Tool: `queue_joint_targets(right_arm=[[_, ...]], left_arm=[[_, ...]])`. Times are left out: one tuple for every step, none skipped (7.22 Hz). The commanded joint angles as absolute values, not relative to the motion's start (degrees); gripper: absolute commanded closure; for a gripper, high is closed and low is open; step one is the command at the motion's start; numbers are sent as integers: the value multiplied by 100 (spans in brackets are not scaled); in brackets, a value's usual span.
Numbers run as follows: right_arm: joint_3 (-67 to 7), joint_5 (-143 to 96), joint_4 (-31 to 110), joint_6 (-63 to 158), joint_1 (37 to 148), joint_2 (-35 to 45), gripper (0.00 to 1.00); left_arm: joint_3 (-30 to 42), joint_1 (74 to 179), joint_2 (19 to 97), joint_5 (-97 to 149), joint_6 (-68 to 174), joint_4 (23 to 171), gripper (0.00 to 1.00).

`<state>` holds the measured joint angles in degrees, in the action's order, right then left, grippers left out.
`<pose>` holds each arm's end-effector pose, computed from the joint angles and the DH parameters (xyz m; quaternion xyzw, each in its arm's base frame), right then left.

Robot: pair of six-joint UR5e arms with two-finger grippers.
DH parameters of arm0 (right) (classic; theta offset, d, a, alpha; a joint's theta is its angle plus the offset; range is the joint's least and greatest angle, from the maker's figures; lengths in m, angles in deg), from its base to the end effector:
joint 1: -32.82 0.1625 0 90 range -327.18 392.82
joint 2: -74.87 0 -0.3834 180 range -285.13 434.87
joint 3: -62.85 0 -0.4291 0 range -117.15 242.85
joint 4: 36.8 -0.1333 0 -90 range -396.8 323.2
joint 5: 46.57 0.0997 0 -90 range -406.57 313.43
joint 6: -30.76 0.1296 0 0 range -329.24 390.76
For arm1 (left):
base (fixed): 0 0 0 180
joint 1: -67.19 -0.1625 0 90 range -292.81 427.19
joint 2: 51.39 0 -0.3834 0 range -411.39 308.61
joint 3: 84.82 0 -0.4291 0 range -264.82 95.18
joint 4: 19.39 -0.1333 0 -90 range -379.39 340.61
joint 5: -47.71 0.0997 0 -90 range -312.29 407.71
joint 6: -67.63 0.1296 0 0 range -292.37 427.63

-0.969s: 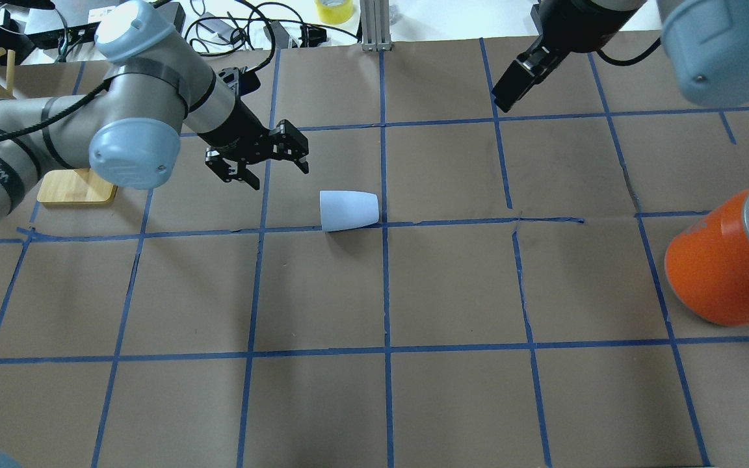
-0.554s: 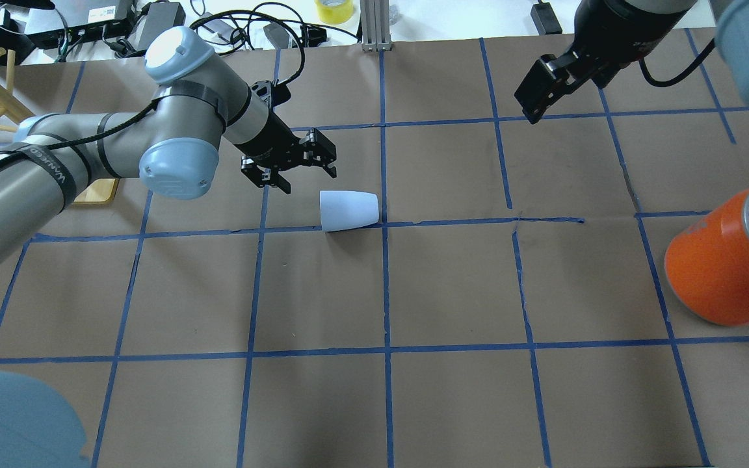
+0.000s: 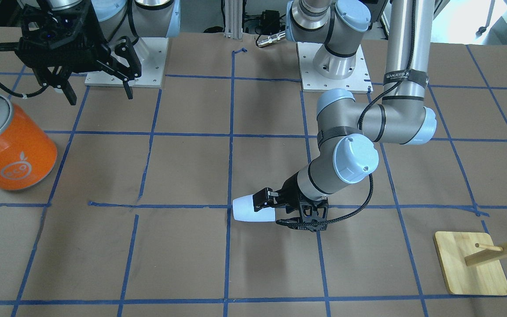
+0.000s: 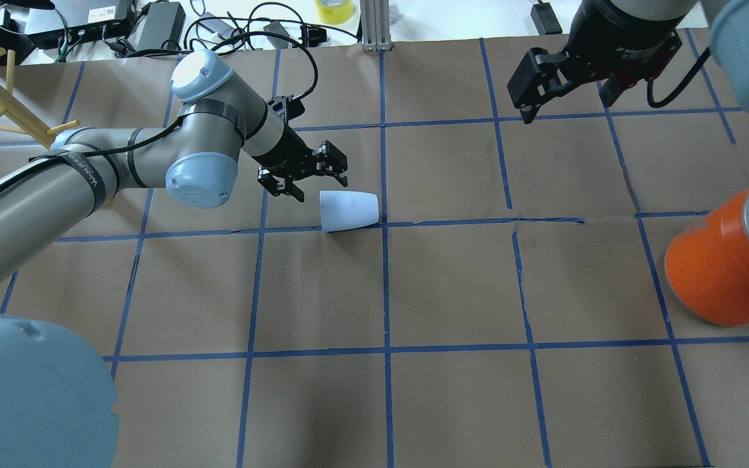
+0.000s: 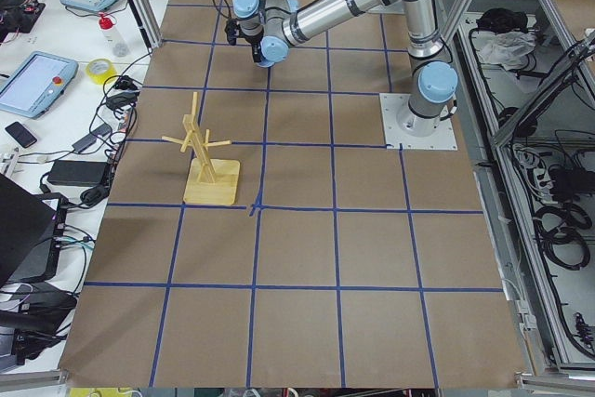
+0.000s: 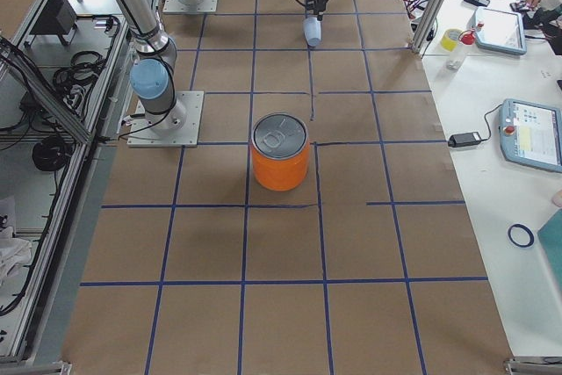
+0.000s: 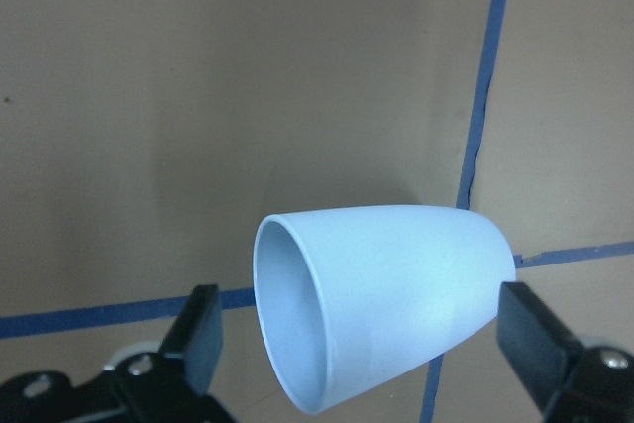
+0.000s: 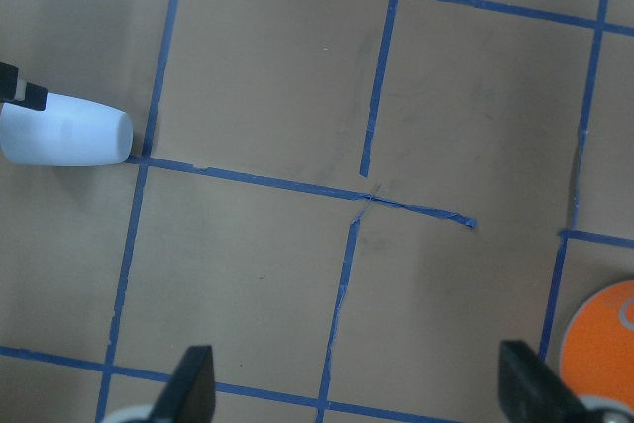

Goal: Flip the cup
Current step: 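Close the left gripper on the rim of the lying cup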

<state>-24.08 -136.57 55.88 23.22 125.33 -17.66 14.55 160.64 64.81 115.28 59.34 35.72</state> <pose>0.1563 -0.5211 0.4735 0.0874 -0.9936 0.0721 0.0032 -0.2195 -0.6045 0.1359 0.0426 -0.9800 -0.0257 0.1929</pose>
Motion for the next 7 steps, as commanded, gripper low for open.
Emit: queue_joint_targets(right_arm=[[-2242,-13701,5470,2607,12511,-1698,0],[-2327,-13710,5357,2688,12528,-1741,0],[-2398,-13658,5469,2645,12528,-1741,0],[-2407,-13735,5470,2688,12519,-1732,0],[-2451,-13745,5409,2724,12502,-1698,0],[-2460,-13745,5487,2733,12476,-1697,0],[-2460,-13754,5487,2733,12475,-1697,0]], left_arm=[[1485,16105,6516,11512,5928,3563,0],[1485,16175,6516,11338,5919,3580,0],[1494,16210,6516,11206,5919,3589,0],[1494,16219,6524,11196,5919,3607,0],[1537,16220,6525,11196,5919,3616,0],[1625,16220,6516,11196,5919,3607,0],[1660,16228,6516,11196,5919,3607,0]])
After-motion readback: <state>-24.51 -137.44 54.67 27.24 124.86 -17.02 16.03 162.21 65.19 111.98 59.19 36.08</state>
